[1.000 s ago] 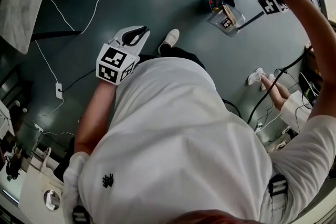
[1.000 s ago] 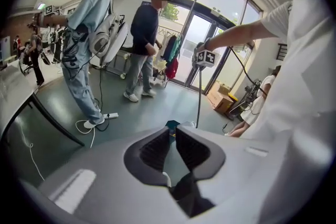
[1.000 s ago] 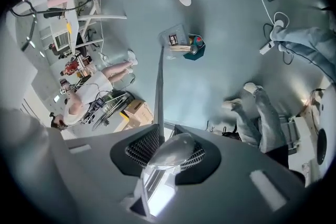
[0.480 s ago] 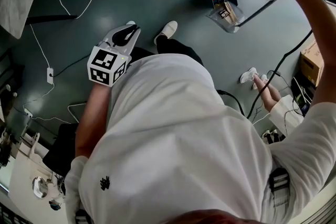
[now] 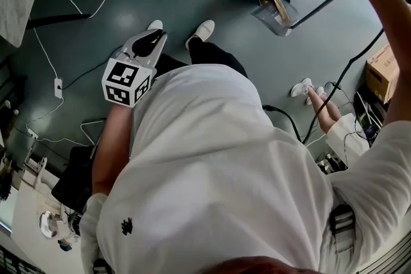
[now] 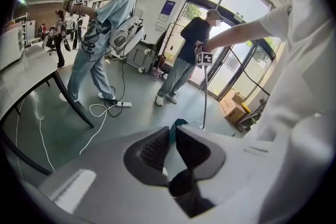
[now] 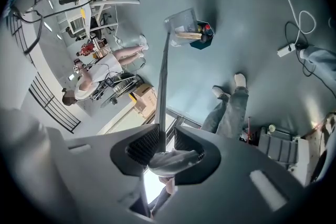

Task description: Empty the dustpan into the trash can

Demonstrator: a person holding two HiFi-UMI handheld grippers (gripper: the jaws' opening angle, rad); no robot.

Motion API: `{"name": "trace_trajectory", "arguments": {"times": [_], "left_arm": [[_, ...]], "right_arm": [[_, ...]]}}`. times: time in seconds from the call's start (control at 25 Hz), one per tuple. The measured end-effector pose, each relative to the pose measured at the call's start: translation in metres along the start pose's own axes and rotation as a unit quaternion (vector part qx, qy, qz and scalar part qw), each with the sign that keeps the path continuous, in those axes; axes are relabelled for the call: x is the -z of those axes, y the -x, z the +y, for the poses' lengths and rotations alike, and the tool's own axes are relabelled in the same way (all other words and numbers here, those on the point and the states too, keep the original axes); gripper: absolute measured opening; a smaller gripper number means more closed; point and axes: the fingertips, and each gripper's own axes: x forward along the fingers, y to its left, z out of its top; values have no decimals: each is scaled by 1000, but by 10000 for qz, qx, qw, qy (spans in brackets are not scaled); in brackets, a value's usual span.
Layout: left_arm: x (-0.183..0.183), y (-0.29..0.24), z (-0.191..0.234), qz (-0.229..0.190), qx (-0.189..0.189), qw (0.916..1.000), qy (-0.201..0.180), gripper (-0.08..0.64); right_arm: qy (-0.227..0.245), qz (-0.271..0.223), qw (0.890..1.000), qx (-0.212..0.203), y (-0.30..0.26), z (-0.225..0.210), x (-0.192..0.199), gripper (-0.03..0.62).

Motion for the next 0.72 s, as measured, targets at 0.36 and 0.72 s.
{"name": "trace_trajectory", "arguments": {"times": [0.36, 0.72], "left_arm": [[-6, -4, -4, -23, 77, 9999, -86, 95], [-19, -23, -10, 5, 302, 9990, -317, 95]], "right_arm": [[-13, -23, 10000, -54, 3, 13, -3, 89], [-283, -372, 9987, -215, -26, 39, -14, 91]]}}
